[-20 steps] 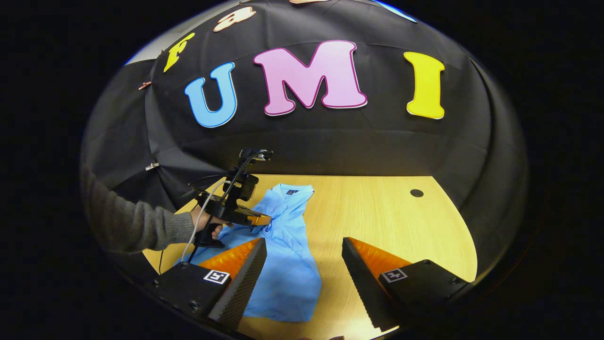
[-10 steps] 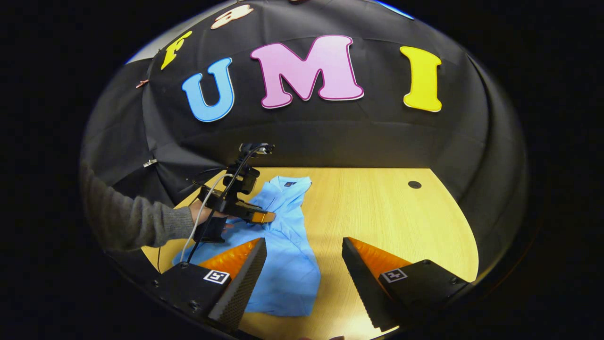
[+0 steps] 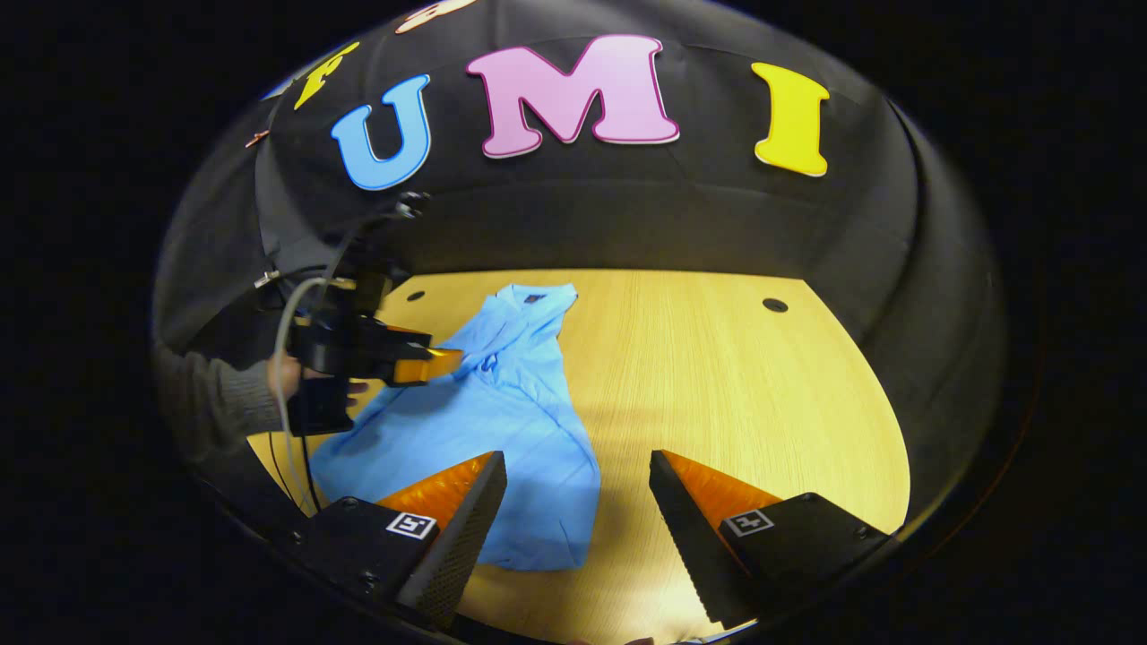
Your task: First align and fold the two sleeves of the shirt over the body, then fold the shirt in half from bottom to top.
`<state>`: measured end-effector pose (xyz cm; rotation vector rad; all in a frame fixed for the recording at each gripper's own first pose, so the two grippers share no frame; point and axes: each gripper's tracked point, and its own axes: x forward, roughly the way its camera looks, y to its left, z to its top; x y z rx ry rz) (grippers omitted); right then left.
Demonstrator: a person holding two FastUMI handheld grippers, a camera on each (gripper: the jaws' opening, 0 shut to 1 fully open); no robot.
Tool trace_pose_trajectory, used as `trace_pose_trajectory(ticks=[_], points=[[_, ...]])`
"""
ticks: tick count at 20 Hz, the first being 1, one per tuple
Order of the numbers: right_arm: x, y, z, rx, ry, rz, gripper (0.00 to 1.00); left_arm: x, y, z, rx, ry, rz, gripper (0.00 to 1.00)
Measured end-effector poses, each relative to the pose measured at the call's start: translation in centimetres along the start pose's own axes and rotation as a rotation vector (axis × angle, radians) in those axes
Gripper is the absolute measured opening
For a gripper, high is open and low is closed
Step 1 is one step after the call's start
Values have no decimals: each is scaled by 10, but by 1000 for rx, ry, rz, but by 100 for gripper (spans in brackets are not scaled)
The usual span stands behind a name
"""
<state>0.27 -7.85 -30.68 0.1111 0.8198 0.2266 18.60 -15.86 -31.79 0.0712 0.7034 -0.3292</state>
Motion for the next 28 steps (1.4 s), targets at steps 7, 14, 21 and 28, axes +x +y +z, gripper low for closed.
trace_pose_trajectory(ticks=[7, 14, 21, 28], points=[[2, 18, -71, 2, 181, 6, 100, -124, 32, -114, -112, 118, 58, 85], [14, 31, -119, 28, 307, 3, 100, -169, 44, -217, -193, 286, 76, 86], [29, 32, -136, 8, 357, -10, 97, -143, 41, -234, -202, 332, 46, 86], [33, 35, -136, -46, 346, 13, 41, -140, 33, -227, -216, 353, 23, 37]])
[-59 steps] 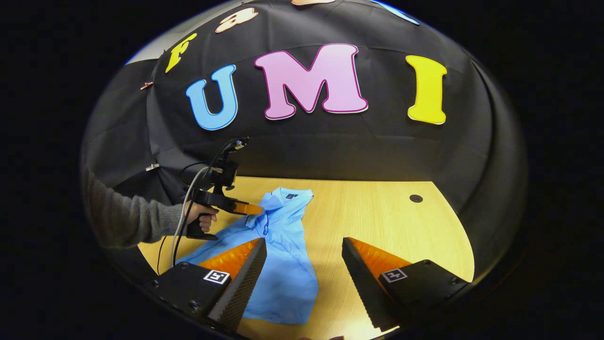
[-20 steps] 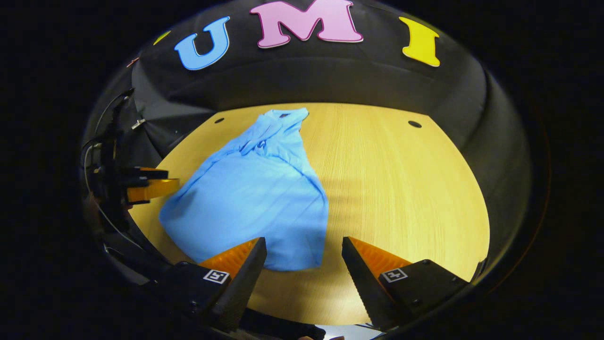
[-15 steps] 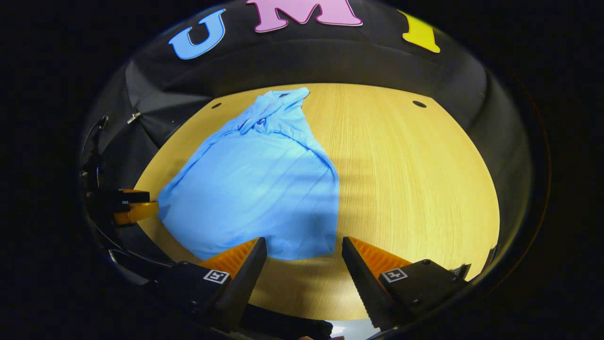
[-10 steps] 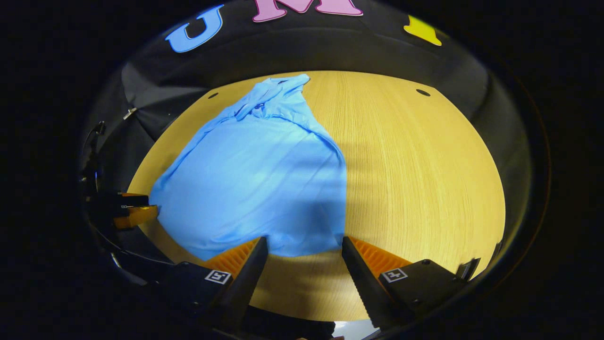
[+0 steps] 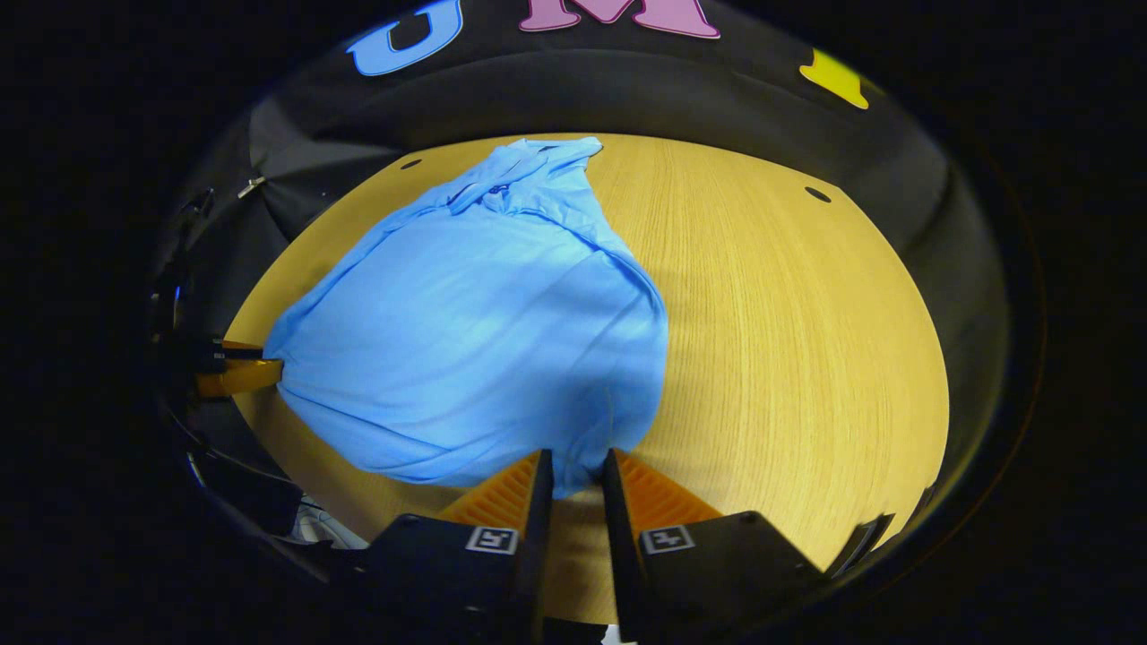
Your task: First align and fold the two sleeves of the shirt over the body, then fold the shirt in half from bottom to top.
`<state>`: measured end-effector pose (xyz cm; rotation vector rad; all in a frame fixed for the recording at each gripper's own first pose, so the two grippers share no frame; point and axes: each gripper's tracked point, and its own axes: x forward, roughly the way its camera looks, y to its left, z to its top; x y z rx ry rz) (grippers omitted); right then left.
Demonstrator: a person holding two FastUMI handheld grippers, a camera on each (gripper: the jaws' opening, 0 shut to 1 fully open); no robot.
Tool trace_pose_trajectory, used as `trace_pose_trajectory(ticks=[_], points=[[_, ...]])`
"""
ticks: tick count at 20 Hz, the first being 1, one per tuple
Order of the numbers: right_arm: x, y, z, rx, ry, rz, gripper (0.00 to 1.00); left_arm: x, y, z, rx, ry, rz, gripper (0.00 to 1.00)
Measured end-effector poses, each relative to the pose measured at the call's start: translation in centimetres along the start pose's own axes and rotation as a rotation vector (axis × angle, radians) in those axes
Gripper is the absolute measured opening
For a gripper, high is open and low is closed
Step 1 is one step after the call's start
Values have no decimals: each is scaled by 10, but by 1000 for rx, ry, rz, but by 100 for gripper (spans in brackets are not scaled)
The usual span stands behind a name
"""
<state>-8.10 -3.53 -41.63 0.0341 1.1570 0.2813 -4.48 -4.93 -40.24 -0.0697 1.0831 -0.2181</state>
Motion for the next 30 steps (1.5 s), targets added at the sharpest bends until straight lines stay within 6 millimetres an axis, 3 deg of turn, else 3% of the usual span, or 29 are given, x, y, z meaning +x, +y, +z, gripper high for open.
trace_pose_trajectory(ticks=[1, 3, 5, 8, 11, 15, 20, 27, 30], points=[[-1, 1, 1, 14, 0, 5, 11, -1, -3, 1, -6, 0, -2, 25], [-1, 4, 0, 31, 0, 10, 7, 1, -2, 4, -25, -1, 2, 11], [-6, 5, 2, 44, -16, 16, 7, -1, -2, 6, -43, -6, 11, 7], [-17, 4, 15, 66, -60, 23, 7, -8, -3, 19, -48, -42, 10, 6], [-26, 2, 41, 98, -121, 32, 7, -18, -6, 47, -66, -104, 2, 6], [-31, -4, 89, 124, -204, 38, 7, -26, -9, 97, -77, -194, -6, 6], [-24, -21, 157, 142, -309, 27, 7, -22, -15, 181, -102, -323, -14, 6], [1, -44, 233, 146, -396, 14, 7, -12, -6, 282, -118, -462, 11, 6], [19, -52, 262, 137, -409, 21, 7, 5, 2, 315, -124, -482, 22, 6]])
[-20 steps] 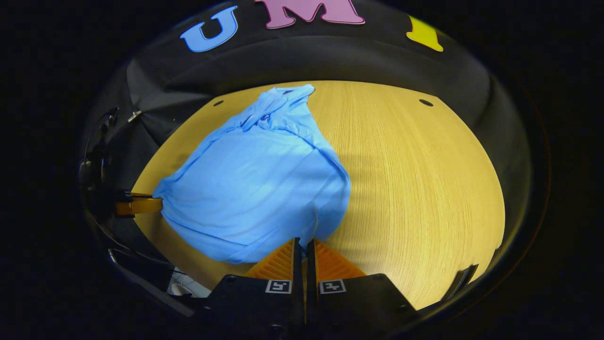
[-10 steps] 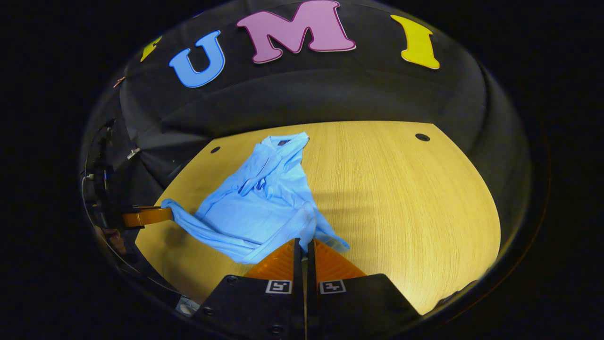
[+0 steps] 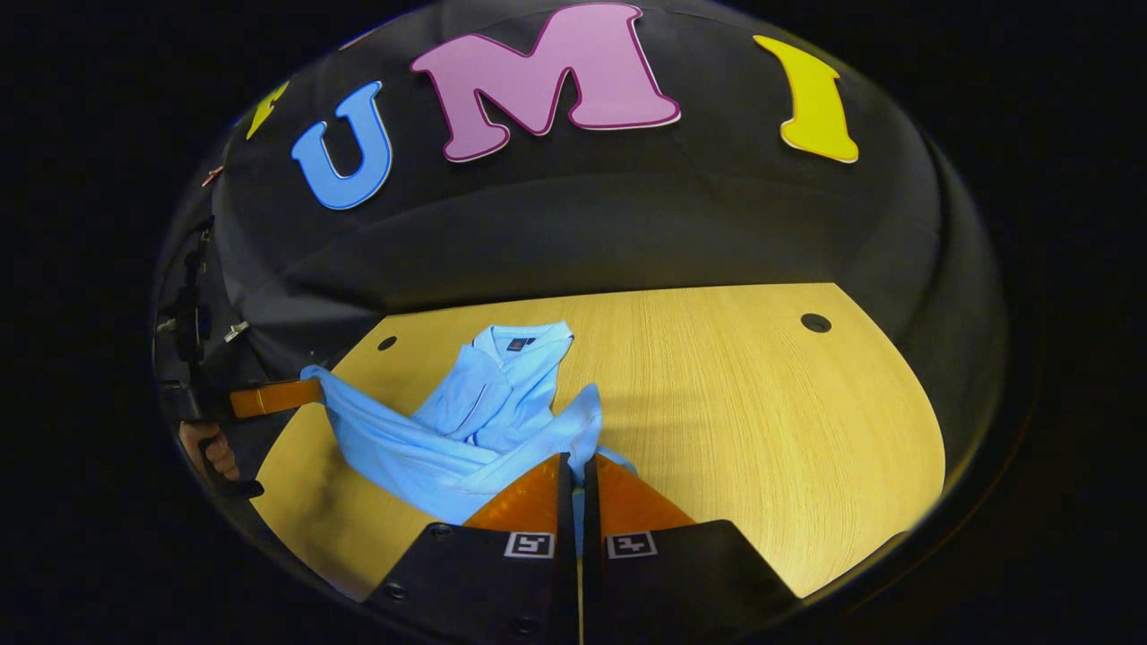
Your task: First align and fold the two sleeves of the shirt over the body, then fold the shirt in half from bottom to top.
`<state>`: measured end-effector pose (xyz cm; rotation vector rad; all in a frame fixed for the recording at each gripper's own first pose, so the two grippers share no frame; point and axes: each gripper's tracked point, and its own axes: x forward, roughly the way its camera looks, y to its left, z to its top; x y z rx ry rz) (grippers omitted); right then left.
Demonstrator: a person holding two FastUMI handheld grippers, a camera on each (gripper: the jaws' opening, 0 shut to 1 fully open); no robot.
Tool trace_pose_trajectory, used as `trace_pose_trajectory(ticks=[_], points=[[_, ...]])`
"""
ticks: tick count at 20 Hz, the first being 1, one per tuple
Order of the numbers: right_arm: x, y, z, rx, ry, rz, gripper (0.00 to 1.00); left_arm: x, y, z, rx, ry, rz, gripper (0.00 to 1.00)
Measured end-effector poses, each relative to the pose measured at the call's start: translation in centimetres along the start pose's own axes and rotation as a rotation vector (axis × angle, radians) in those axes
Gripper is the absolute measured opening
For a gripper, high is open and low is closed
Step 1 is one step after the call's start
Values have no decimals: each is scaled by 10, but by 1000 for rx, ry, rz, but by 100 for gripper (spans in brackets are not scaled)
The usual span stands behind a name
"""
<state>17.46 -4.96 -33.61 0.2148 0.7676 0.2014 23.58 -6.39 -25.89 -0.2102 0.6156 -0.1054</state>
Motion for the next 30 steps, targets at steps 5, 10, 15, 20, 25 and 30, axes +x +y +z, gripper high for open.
trace_pose_trajectory(ticks=[5, 10, 15, 20, 25, 30], points=[[50, -12, 31, 9, -15, 1, 6, 54, 6, 25, 27, -19, 32, 6], [107, -28, 62, 34, -34, -22, 6, 116, 11, 45, 29, -26, 75, 6], [165, -44, 60, 55, -1, -59, 6, 168, 22, 44, 0, -3, 130, 6], [197, -54, 41, 57, 78, -93, 6, 200, 38, 25, 6, 58, 187, 6], [220, -59, 19, 76, 160, -125, 6, 215, 42, 3, 15, 120, 214, 6], [224, -60, 13, 74, 178, -135, 6, 220, 44, -9, 30, 157, 227, 6]])
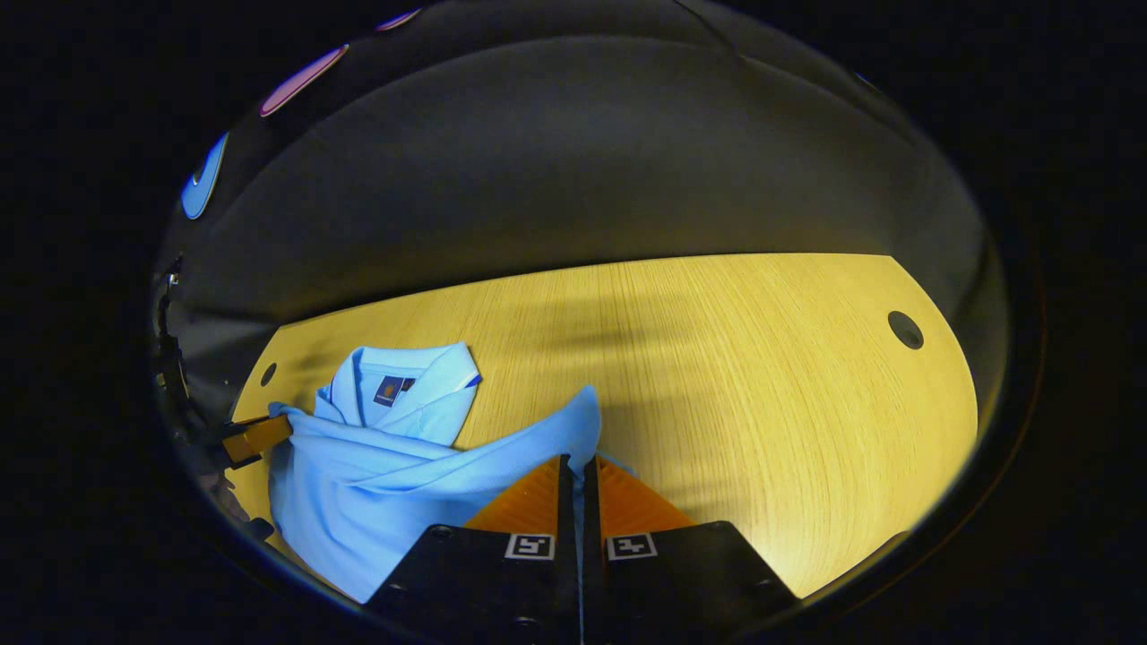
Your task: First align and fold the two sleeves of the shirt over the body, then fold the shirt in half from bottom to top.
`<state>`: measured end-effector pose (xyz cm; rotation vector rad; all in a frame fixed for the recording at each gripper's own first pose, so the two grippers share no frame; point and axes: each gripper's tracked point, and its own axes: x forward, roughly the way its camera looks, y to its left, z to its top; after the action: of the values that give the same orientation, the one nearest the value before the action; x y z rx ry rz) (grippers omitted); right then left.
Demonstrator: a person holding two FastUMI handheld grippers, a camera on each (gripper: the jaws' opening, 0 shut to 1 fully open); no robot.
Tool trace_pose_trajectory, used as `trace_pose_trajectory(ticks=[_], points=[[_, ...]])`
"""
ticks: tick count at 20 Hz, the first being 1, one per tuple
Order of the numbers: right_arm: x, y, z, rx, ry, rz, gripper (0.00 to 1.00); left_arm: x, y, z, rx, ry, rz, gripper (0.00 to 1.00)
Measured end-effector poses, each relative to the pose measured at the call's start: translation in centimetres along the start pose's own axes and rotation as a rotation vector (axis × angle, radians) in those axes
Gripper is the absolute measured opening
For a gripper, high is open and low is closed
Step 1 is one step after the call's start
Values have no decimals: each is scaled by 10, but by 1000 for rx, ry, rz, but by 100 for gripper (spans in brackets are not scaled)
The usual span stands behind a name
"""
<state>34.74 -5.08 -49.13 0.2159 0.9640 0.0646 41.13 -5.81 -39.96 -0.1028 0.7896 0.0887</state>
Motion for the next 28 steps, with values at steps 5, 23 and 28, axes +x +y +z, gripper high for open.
trace_pose_trajectory(ticks=[5, 23, 28], points=[[0, -2, 0, 4, 3, -17, 9, 0, 0, -6, 21, 23, 6, 9], [-14, 7, 0, -48, -14, -32, 93, -16, 15, 0, 21, -6, 41, 86], [-43, 6, 17, -60, -101, -28, 95, -49, 11, 14, 52, -89, -4, 86]])
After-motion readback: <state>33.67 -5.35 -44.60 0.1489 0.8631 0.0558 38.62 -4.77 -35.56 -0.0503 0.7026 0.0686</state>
